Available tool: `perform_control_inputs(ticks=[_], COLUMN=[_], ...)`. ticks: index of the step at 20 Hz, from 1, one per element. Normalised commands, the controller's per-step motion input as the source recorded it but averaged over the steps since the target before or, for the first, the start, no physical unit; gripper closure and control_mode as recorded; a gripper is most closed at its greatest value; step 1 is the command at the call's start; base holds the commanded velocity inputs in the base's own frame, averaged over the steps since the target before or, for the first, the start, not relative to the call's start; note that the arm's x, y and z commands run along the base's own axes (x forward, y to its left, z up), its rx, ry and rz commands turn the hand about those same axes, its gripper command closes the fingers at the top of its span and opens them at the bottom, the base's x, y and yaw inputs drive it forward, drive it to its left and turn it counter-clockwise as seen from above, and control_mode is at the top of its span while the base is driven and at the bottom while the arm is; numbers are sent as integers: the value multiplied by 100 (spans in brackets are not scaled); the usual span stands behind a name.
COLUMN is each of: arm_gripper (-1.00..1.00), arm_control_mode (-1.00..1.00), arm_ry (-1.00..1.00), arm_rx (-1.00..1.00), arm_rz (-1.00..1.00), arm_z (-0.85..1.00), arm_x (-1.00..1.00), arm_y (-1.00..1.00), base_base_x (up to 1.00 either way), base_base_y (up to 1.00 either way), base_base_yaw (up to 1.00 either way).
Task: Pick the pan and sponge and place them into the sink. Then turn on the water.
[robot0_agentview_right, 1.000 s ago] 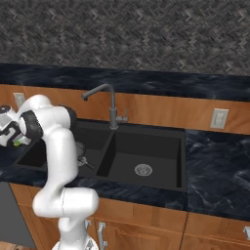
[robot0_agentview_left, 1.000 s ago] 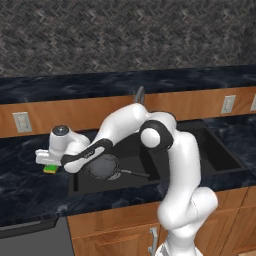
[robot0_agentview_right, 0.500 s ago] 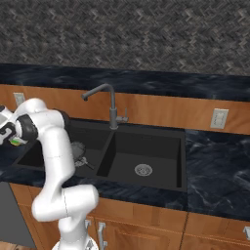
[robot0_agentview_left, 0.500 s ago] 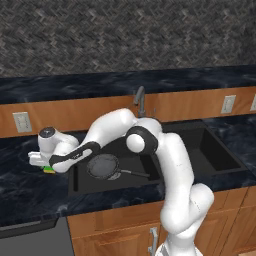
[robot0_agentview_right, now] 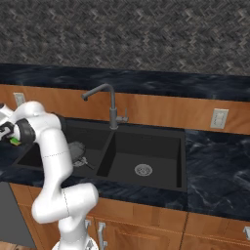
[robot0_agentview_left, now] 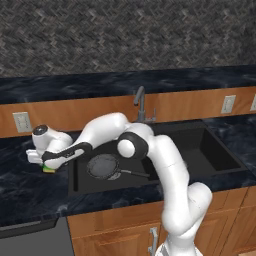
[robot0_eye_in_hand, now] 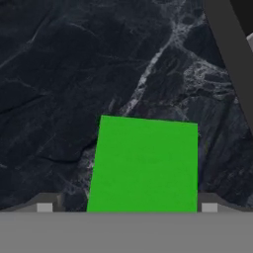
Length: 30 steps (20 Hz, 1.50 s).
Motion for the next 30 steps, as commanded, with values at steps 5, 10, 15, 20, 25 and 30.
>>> perform_control_inputs(ticks=[5,10,15,20,25,30], arm_gripper=[-100,100,100,100,100,100], arm_control_mode=[-100,-100,-100,-100,-100,-100], arm_ry=[2,2,0,-3,-7,-6], arm_rx=[-5,-5,-1,0,0,0], arm_rz=[-2,0,0,0,0,1], arm_z=[-49,-59,-32,-9,-26,-18], arm_x=[35,20,10,-12,-52,-41], arm_y=[1,13,-3,-79,-100,-94], base_base_x=[0,0,0,0,0,0], base_base_y=[0,0,0,0,0,0], base_base_yaw=[0,0,0,0,0,0])
